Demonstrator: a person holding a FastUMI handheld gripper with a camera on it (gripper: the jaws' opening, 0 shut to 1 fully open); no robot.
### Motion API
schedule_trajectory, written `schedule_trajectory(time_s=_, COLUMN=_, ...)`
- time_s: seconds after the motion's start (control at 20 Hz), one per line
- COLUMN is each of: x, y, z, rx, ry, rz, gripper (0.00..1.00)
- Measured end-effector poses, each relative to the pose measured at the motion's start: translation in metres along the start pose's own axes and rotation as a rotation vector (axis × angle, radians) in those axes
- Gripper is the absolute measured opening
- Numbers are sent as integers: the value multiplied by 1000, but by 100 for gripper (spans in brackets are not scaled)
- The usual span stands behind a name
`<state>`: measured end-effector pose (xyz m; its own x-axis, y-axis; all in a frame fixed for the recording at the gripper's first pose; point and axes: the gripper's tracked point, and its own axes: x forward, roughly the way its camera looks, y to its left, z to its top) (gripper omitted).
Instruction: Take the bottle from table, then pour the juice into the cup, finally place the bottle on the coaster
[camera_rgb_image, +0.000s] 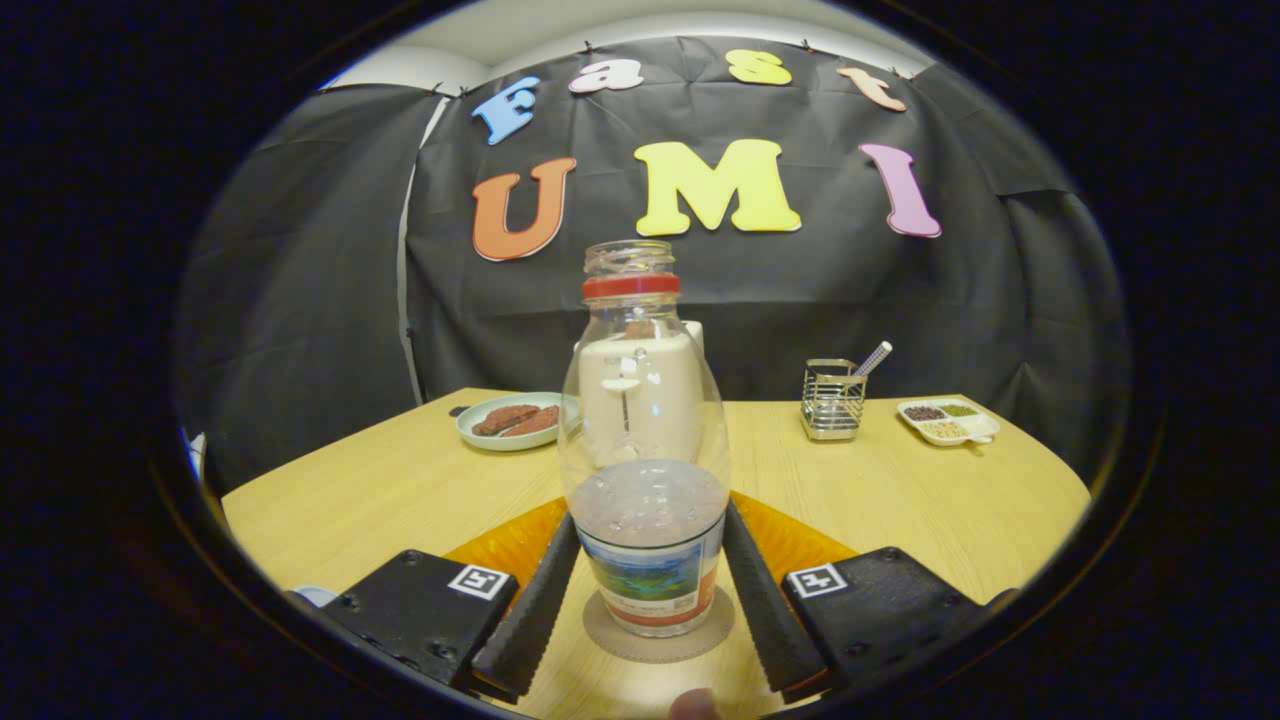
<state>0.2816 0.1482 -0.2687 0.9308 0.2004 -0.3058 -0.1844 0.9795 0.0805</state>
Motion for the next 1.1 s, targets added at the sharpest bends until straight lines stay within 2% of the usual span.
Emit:
schedule_trajectory(time_s=0.1, x=-1, y=-3, z=3, rx=-3, ry=-6, rz=-12, gripper=96)
schedule_trajectory(time_s=0.2, x=-6, y=-2, z=11, rx=-9, ry=-28, rz=-13, gripper=98)
schedule_trajectory(time_s=0.65, x=-49, y=7, z=84, rx=-18, ry=-175, rz=-39, gripper=99)
schedule_trajectory(time_s=0.85, x=-90, y=2, z=130, rx=2, ry=-238, rz=-74, gripper=99)
schedule_trajectory(time_s=1.1, x=-163, y=-19, z=182, rx=-15, ry=-297, rz=-162, gripper=99)
